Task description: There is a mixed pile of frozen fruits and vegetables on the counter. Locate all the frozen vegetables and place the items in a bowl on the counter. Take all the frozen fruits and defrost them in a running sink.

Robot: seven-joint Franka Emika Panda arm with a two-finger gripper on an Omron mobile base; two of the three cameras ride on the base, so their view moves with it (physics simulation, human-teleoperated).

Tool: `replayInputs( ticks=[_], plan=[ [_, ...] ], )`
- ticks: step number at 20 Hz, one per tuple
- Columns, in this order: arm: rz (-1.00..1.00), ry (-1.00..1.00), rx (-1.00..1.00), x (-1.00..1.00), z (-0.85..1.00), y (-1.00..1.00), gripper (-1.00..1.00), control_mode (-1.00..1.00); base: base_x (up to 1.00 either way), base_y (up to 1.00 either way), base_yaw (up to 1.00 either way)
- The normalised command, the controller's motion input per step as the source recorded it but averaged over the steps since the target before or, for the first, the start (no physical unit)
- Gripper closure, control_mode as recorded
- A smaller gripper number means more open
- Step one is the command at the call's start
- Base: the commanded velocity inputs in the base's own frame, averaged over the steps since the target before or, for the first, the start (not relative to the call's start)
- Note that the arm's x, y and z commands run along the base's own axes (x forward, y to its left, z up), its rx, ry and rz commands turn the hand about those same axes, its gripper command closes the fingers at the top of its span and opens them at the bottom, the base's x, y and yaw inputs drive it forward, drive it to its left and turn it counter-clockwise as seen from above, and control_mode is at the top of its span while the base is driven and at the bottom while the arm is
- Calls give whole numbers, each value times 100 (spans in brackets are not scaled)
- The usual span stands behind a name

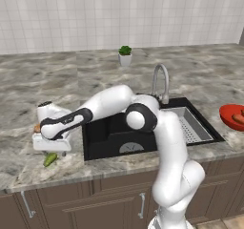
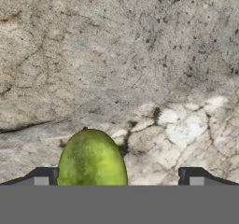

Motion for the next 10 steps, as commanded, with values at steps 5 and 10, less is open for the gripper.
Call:
replayInputs(
  ticks=[5,10],
  plan=[
    [-8,-1,-11,25,-17,35,-100,-100,0,0,0],
    [-8,2,-6,3,-18,26,100,-100,0,0,0]
  ],
)
